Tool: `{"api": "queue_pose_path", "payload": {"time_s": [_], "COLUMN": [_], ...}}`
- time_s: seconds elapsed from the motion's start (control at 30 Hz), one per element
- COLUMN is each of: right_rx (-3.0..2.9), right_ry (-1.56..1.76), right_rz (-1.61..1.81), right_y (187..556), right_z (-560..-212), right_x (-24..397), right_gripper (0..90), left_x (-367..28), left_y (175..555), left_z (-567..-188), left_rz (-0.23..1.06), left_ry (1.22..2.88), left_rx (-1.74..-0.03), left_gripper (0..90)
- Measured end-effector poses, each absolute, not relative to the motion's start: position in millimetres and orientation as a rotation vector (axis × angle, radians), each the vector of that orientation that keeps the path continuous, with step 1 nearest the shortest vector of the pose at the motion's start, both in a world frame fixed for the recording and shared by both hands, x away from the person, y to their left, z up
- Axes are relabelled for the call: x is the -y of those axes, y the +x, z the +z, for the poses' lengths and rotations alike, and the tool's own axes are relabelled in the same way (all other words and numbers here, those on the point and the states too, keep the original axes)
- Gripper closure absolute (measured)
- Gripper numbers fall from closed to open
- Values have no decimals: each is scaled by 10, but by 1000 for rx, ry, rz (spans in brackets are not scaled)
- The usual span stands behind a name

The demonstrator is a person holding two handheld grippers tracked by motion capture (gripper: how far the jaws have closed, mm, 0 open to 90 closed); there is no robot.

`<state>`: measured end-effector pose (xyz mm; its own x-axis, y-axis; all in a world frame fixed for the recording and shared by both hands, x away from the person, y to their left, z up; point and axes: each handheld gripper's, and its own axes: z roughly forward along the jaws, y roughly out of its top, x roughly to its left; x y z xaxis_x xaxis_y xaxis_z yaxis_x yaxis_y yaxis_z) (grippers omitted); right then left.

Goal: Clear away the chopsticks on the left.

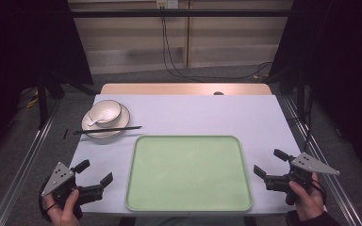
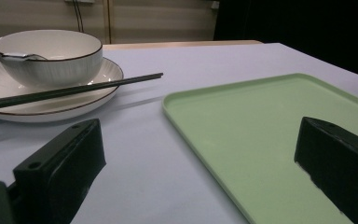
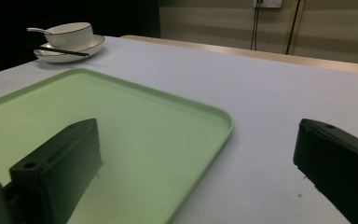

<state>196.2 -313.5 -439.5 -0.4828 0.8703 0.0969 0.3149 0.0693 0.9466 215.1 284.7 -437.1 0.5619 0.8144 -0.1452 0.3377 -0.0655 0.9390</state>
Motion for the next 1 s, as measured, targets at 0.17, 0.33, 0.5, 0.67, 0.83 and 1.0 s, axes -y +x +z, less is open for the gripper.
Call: {"api": "queue_pose_path", "payload": {"time_s": [0.17,0.33,0.5,0.67,0.83,1.0], "right_rx": [-1852,-1854,-1875,-1882,-1885,-1886], "right_ry": [1148,1146,1118,1112,1107,1105], "right_rz": [1443,1455,1444,1445,1435,1435], "right_y": [1950,1953,1959,1959,1965,1968], "right_z": [-4392,-4384,-4381,-4378,-4382,-4383], "right_x": [3149,3138,3118,3118,3114,3108], "right_gripper": [31,39,42,45,45,45], "left_x": [-2928,-3042,-3081,-3153,-3301,-3392], "left_y": [2150,2156,2220,2353,2597,2812], "left_z": [-4357,-4358,-4293,-4226,-4143,-4106], "left_rz": [521,505,524,534,493,492], "left_ry": [1687,1722,1761,1808,1821,1896], "left_rx": [-944,-953,-998,-983,-986,-919], "left_gripper": [14,14,39,42,54,43]}}
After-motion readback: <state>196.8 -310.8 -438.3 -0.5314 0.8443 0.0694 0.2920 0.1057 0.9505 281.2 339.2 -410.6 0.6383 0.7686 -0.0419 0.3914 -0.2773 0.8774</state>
